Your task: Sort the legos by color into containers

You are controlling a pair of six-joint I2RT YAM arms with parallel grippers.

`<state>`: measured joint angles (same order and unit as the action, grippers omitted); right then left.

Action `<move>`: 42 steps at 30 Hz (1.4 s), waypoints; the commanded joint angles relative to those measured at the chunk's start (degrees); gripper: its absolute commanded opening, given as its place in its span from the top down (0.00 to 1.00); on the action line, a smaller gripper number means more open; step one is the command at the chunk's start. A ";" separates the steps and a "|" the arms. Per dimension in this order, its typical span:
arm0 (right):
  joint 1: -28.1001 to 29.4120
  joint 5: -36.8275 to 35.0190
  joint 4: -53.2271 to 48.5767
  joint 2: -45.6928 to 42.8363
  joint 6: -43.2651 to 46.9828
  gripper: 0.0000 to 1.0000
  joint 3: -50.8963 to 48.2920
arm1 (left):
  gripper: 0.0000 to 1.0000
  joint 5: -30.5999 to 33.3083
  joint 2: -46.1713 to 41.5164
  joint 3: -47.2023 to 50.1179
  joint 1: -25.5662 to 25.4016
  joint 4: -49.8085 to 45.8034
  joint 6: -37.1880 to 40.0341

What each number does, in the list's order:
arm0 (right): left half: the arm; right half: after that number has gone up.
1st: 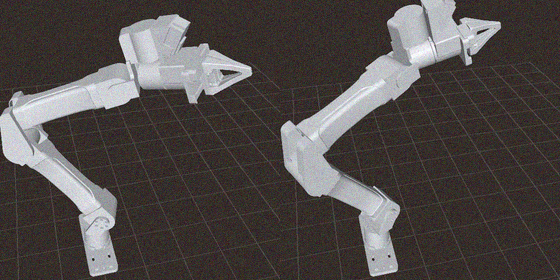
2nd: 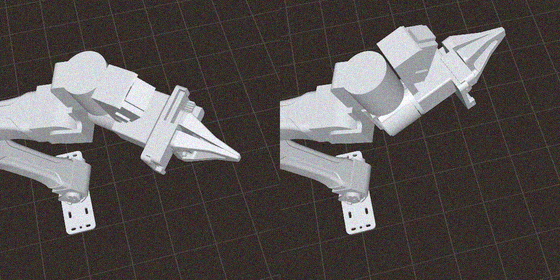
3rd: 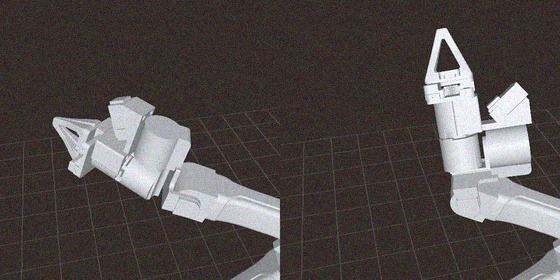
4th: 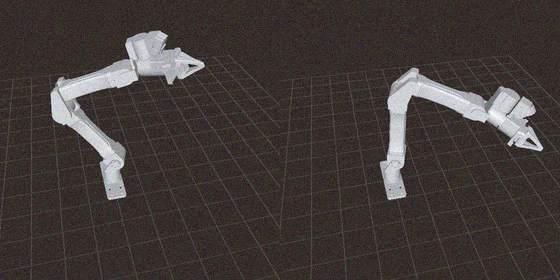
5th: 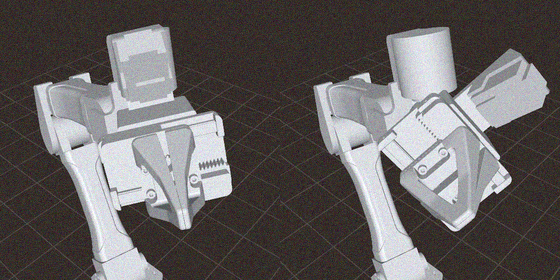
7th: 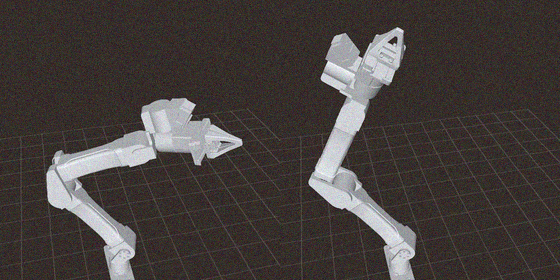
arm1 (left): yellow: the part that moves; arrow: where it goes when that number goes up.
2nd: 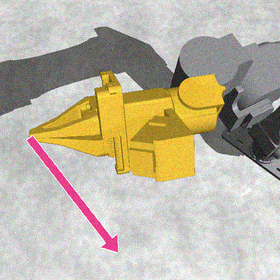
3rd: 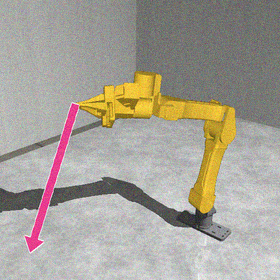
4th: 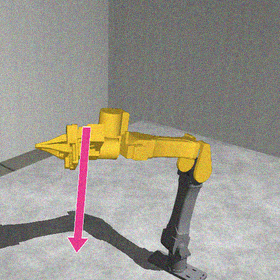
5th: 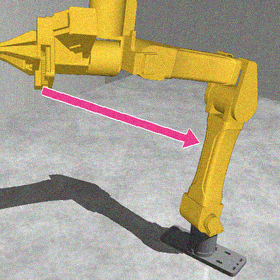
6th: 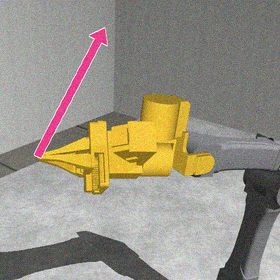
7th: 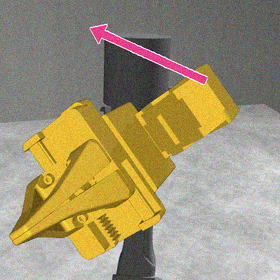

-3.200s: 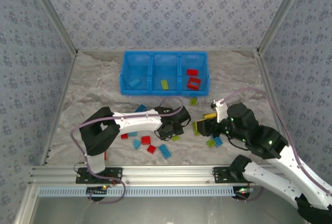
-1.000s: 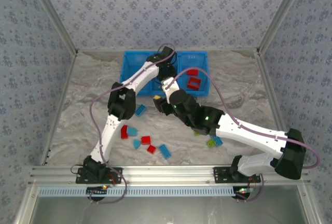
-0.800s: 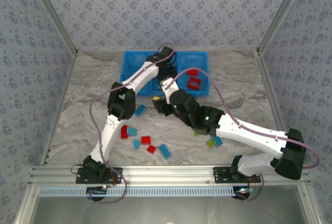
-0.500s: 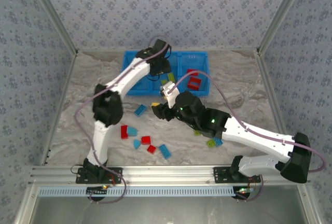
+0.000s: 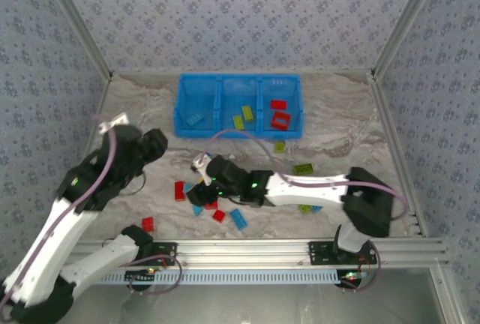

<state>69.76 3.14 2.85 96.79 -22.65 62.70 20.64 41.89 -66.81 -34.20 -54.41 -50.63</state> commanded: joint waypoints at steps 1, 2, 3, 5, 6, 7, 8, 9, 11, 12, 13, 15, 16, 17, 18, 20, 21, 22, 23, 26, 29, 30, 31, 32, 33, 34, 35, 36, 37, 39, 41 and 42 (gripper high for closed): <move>1.99 5.73 1.69 7.02 -3.33 0.40 7.49 | 0.44 -3.84 -7.94 0.81 -0.29 -4.28 -0.07; 2.34 6.77 1.43 9.16 -3.00 0.39 9.49 | 0.44 -4.66 -9.17 0.43 -0.29 -5.14 -0.20; 2.85 7.77 0.95 11.67 -2.11 0.39 11.52 | 0.44 -5.41 -9.98 -0.12 -0.26 -6.35 -0.65; 3.53 10.34 0.49 15.70 0.89 0.35 15.47 | 0.44 -6.60 -11.17 -0.34 -0.26 -6.77 -1.09; 3.99 11.71 0.05 17.60 3.89 0.32 17.08 | 0.44 -6.75 -11.43 -0.56 -0.28 -6.89 -1.26; 4.38 12.28 -1.46 19.44 7.69 0.30 18.75 | 0.44 -6.76 -11.40 -1.09 -0.30 -7.02 -1.24; 4.66 12.61 -2.46 20.77 11.05 0.29 19.78 | 0.44 -6.75 -11.11 -1.78 -0.28 -7.02 -0.81; 4.72 13.07 -3.22 22.03 14.62 0.27 20.50 | 0.44 -6.92 -10.56 -2.91 -0.26 -7.02 -0.21; 4.36 14.54 -3.98 23.84 20.05 0.25 21.05 | 0.45 -7.60 -9.30 -5.25 -0.27 -6.60 0.96; 3.93 15.63 -4.24 24.65 21.78 0.24 21.30 | 0.44 -7.77 -8.43 -6.75 -0.26 -6.65 1.46; 3.38 17.10 -4.29 25.28 23.76 0.24 21.49 | 0.45 -7.80 -7.29 -8.40 -0.27 -7.07 1.73; 2.96 17.82 -5.06 26.31 27.52 0.24 21.94 | 0.45 -8.37 -5.34 -11.16 -0.30 -7.47 2.73; 2.96 18.08 -5.05 26.68 29.95 0.24 21.88 | 0.45 -8.83 -4.46 -12.19 -0.33 -7.40 3.05; 3.02 17.99 -4.77 27.01 31.54 0.24 21.70 | 0.45 -8.87 -3.94 -13.03 -0.26 -7.44 3.17; 3.10 18.17 -4.13 27.41 33.43 0.24 21.44 | 0.45 -8.87 -3.37 -13.76 -0.27 -7.46 3.24; 3.27 18.31 -1.57 27.82 36.45 0.23 20.39 | 0.45 -8.80 -2.53 -14.91 -0.28 -7.29 3.55; 3.25 18.31 0.47 28.07 37.16 0.23 19.54 | 0.45 -8.58 -2.19 -15.34 -0.26 -7.16 3.68; 3.09 18.71 1.76 28.60 37.39 0.23 19.38 | 0.45 -8.40 -1.96 -15.68 -0.28 -7.20 3.70; 3.02 19.69 2.09 29.24 37.91 0.22 19.71 | 0.45 -8.33 -1.82 -15.80 -0.27 -7.05 3.70; 3.79 19.11 1.91 31.49 39.59 0.21 21.66 | 0.45 -8.77 -1.78 -15.89 -0.28 -6.44 3.30; 4.37 19.18 1.83 33.53 40.28 0.19 23.73 | 0.45 -9.23 -1.76 -15.66 -0.26 -6.36 3.13; 4.49 18.53 1.64 34.28 40.32 0.19 24.58 | 0.44 -9.37 -1.60 -15.70 -0.26 -6.61 3.12; 4.64 18.11 1.56 35.03 40.32 0.18 25.38 | 0.44 -9.63 -1.48 -15.77 -0.29 -6.86 3.06; 4.72 17.72 1.39 35.60 40.24 0.18 26.25 | 0.44 -9.87 -1.49 -15.81 -0.26 -7.02 2.95; 4.77 17.06 1.28 36.08 39.91 0.18 27.09 | 0.44 -10.11 -1.41 -15.85 -0.31 -7.39 2.75; 4.83 16.87 1.19 36.80 39.63 0.18 27.93 | 0.44 -10.13 -1.38 -15.98 -0.28 -7.99 2.31; 4.94 16.58 1.08 37.37 39.41 0.17 28.68 | 0.44 -10.16 -1.41 -15.99 -0.26 -8.28 2.02; 4.99 16.69 0.74 37.94 39.35 0.17 29.54 | 0.45 -10.05 -1.55 -16.03 -0.30 -8.78 1.62; 5.16 16.81 0.21 38.45 39.52 0.17 30.32 | 0.45 -9.17 -1.61 -16.28 -0.27 -10.06 0.87; 5.70 16.99 -0.33 39.32 39.86 0.18 31.31 | 0.45 -7.22 -1.32 -17.40 -0.26 -13.16 -0.52; 6.24 16.67 -0.71 39.96 39.97 0.18 32.02 | 0.45 -4.88 -1.05 -18.70 -0.26 -16.95 -2.43; 6.43 16.72 -0.79 40.23 39.89 0.18 32.27 | 0.46 -3.78 -0.85 -19.39 -0.29 -18.66 -3.39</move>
<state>74.67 19.88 4.45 134.13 16.21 93.19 13.21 40.60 -83.29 -34.20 -66.81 -50.98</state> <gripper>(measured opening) 0.824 0.548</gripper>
